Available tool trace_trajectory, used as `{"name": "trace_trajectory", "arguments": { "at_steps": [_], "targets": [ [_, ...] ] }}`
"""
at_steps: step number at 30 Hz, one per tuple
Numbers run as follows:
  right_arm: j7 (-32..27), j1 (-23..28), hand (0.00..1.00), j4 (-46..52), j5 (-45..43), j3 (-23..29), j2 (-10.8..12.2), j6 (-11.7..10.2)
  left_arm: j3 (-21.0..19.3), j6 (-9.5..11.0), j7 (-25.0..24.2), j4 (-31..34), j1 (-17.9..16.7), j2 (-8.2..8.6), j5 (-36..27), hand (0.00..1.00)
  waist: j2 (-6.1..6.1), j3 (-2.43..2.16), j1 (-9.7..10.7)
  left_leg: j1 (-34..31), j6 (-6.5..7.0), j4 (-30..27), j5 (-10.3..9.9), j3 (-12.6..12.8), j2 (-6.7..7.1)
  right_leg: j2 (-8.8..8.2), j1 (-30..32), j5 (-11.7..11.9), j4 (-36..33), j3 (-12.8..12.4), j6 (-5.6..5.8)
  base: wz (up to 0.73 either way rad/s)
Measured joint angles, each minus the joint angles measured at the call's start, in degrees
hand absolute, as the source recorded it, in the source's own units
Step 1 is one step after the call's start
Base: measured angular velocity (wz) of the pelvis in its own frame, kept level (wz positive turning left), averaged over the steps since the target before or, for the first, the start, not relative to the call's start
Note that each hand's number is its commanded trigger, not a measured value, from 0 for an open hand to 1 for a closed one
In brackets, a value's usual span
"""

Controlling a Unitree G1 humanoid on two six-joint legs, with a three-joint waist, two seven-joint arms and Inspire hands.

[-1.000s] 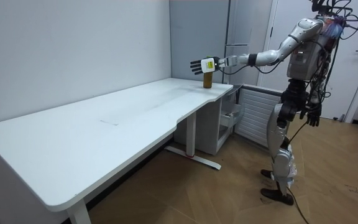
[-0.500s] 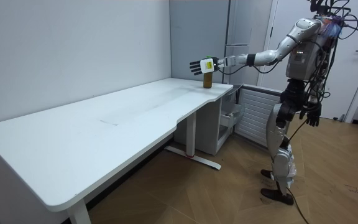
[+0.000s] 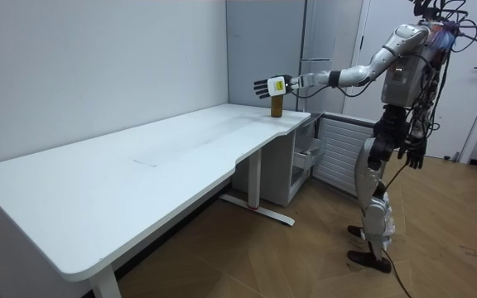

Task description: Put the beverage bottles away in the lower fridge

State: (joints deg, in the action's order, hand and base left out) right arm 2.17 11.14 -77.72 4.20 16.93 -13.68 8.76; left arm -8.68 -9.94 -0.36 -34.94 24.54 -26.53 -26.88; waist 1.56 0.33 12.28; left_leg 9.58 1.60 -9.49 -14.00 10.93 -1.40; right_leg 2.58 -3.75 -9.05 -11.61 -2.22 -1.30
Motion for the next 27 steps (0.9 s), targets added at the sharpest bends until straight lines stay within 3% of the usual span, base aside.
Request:
{"name": "trace_trajectory", "arguments": {
  "at_steps": [4, 6, 7, 8, 9, 27],
  "targets": [
    [0.5, 0.0, 0.00, 0.0, 0.0, 0.0, 0.0, 0.0, 0.0, 0.0, 0.0, 0.0, 0.0, 0.00, 0.0, 0.52, -0.01, -0.02, 0.1, 0.0, 0.00, 0.0, 0.0, 0.1, 0.01, 0.00, 0.0, 0.0, 0.0, -0.1, 0.00, 0.00],
    [0.5, 0.1, 0.00, 0.0, 0.0, 0.0, 0.0, 0.0, 0.0, 0.0, 0.0, 0.0, 0.0, 0.00, 0.0, 0.45, 0.00, -0.05, 0.1, 0.0, 0.00, 0.0, 0.0, 0.1, 0.01, 0.01, 0.0, 0.0, 0.0, -0.1, 0.00, 0.00],
    [0.5, 0.1, 0.00, 0.0, 0.0, 0.0, 0.0, 0.0, 0.0, 0.0, 0.0, 0.0, 0.0, 0.00, 0.0, 0.33, 0.00, -0.07, 0.1, 0.0, 0.00, 0.0, 0.0, 0.1, 0.01, 0.02, 0.0, 0.0, 0.0, -0.1, 0.00, 0.00],
    [0.5, 0.1, 0.00, 0.0, 0.0, 0.0, 0.0, 0.0, 0.0, 0.0, 0.0, 0.0, 0.0, 0.00, 0.0, 0.11, 0.02, -0.12, 0.0, 0.0, 0.00, 0.0, 0.0, 0.1, 0.01, 0.03, 0.0, 0.0, 0.0, -0.1, 0.00, 0.00],
    [0.5, 0.1, 0.00, 0.0, 0.0, 0.0, 0.0, 0.0, 0.0, 0.0, 0.0, 0.0, 0.0, 0.00, 0.0, 0.00, 0.07, -0.17, 0.0, 0.0, 0.00, -0.1, 0.0, 0.1, 0.01, 0.04, 0.0, 0.0, -0.1, -0.1, 0.00, 0.00],
    [-0.4, 0.1, 0.00, 0.2, 0.0, 0.0, 0.0, 0.1, 3.4, 0.0, -1.6, -4.1, 0.0, 0.98, 0.1, 0.00, 0.08, -0.34, 0.4, 0.0, 0.00, 0.0, 0.0, 0.2, 0.04, -0.02, -0.2, 0.0, 0.0, 0.0, 0.02, 0.00]
  ]
}}
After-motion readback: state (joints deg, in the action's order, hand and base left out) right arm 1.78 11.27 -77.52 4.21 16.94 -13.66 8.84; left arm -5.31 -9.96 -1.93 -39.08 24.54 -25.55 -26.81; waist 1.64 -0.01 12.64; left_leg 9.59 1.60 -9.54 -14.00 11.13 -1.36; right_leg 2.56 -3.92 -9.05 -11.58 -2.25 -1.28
